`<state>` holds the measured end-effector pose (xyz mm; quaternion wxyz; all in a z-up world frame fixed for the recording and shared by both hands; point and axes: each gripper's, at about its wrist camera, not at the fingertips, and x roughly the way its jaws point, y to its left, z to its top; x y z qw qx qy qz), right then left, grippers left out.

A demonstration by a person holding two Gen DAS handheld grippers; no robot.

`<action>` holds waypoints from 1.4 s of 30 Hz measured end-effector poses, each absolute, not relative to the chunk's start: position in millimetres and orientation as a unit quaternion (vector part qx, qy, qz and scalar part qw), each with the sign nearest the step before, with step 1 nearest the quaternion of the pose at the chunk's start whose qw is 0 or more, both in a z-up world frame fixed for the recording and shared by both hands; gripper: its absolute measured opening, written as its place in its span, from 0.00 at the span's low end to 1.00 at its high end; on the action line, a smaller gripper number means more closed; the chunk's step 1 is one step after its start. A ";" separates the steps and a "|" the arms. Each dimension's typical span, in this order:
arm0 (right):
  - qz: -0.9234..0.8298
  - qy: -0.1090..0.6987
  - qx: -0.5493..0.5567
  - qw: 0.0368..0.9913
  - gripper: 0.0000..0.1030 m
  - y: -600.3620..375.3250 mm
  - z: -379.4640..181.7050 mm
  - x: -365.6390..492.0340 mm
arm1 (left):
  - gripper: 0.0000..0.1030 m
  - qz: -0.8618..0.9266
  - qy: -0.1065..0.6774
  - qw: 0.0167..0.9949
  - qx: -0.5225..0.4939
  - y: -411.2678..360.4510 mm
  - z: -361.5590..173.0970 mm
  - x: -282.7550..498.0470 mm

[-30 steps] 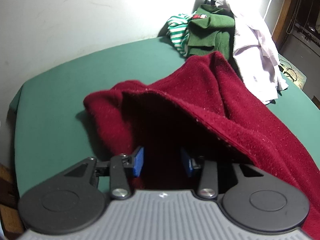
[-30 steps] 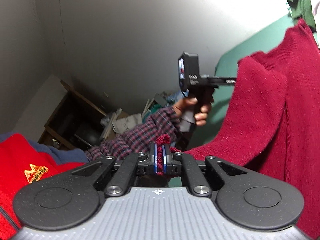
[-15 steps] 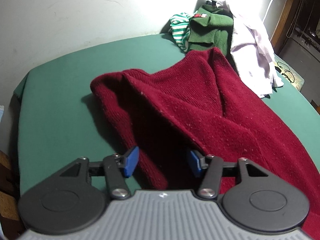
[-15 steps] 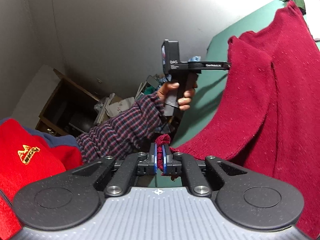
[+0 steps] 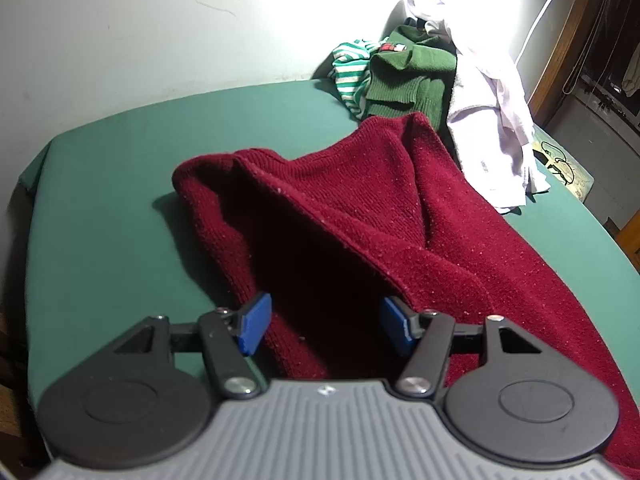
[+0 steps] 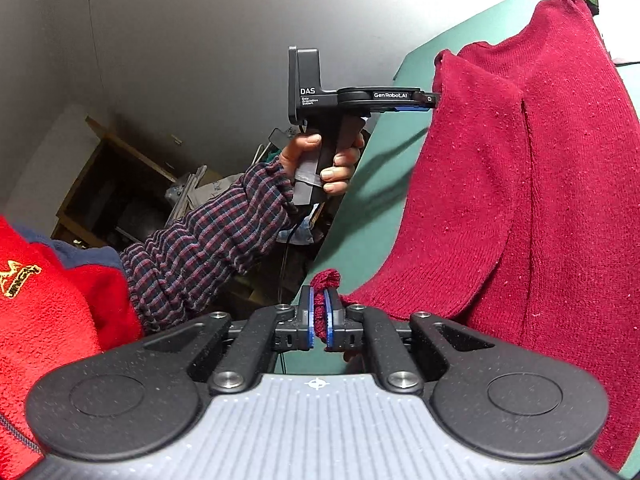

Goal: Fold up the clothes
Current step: 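Raise the red sweater high with the right gripper, letting it hang straight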

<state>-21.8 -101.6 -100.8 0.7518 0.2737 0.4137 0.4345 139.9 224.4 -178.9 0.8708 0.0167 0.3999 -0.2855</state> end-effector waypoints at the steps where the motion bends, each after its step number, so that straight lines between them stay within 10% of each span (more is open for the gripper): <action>1: 0.435 0.413 0.273 0.752 0.06 -102.6 -101.9 -21.6 | 0.60 -0.285 0.400 0.871 0.012 227.0 -178.2 139.6; 19: 0.429 0.414 0.278 0.753 0.06 -102.8 -97.0 -24.5 | 0.58 -0.281 0.416 0.864 -0.047 225.8 -191.5 150.2; 28: 0.428 0.415 0.275 0.754 0.06 -100.8 -93.8 -28.1 | 0.04 -0.287 0.413 0.863 -0.046 213.0 -190.3 152.1; 42: 0.469 0.416 0.253 0.737 0.06 -91.4 -80.2 -37.2 | 0.01 -0.278 0.409 0.868 -0.053 231.8 -182.2 141.8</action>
